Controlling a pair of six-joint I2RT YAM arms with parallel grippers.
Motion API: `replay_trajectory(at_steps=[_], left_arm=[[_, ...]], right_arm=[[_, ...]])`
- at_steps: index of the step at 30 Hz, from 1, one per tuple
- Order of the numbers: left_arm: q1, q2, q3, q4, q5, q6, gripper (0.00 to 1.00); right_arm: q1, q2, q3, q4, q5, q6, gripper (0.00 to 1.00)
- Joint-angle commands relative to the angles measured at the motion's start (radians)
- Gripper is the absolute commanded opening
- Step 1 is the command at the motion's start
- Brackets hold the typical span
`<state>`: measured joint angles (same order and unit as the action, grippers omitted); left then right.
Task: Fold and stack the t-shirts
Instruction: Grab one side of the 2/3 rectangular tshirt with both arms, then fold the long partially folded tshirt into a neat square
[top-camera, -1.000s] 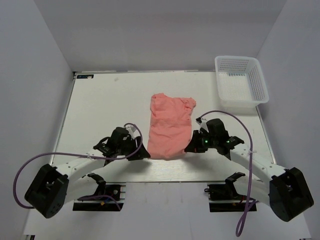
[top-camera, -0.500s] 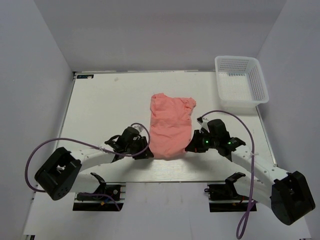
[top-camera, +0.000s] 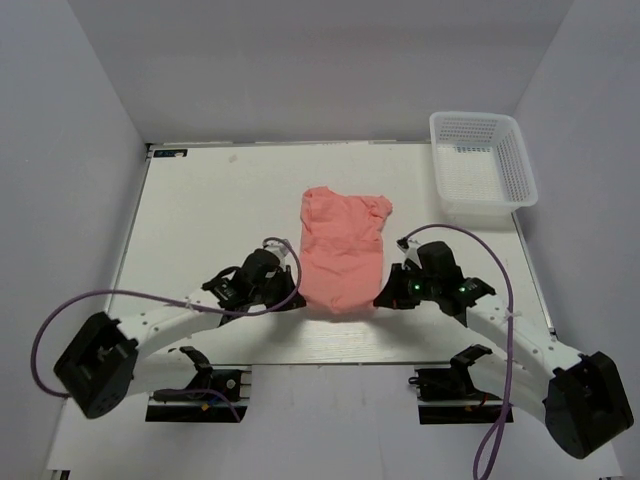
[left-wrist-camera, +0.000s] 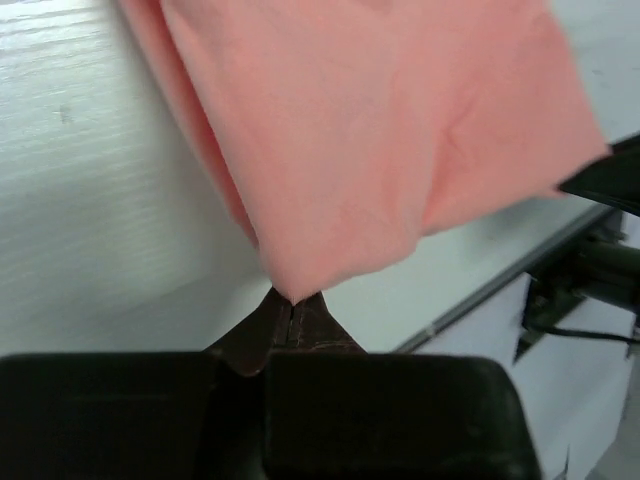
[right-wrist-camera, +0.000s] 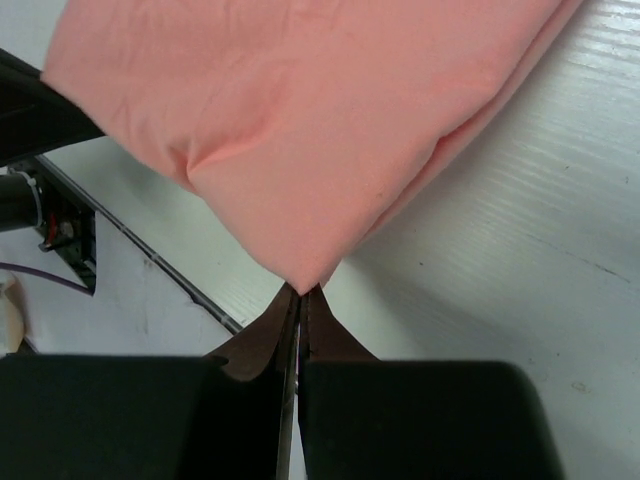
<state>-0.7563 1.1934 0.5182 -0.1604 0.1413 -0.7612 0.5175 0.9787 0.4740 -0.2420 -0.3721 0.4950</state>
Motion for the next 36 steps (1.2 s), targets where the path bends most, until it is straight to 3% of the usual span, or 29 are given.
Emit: replay_trajectory(at_steps=[1,6,10,15,21,26,36], left_arm=[[-0.012,-0.121,-0.017,-0.064,0.056,0.017,0.00],[-0.034,-0.143,0.026,-0.139,0.167,0.003,0.00],[-0.054,-0.262,0.081,-0.209,0.176,-0.006,0.00],[-0.054,-0.345,0.150,-0.263,0.032,-0.006,0.00],[-0.034,-0.197,0.296,-0.277,-0.225,-0.032,0.00],[-0.023,-0.043,0.478,-0.335,-0.500,-0.076,0.00],[0.063,0.248,0.695,-0.358,-0.629,-0.078,0.00]], right_arm=[[0.003,-0.063,0.000,-0.072,-0.037,0.004,0.00],[0.007,-0.138,-0.020,-0.131,-0.109,0.022,0.00],[0.010,-0.213,0.062,-0.216,-0.143,0.007,0.00],[0.006,-0.276,0.135,-0.244,0.002,-0.006,0.00],[0.000,-0.128,0.265,-0.180,0.209,-0.015,0.00],[-0.007,0.012,0.376,-0.119,0.516,-0.026,0.00],[-0.066,0.314,0.569,-0.033,0.585,-0.061,0.00]])
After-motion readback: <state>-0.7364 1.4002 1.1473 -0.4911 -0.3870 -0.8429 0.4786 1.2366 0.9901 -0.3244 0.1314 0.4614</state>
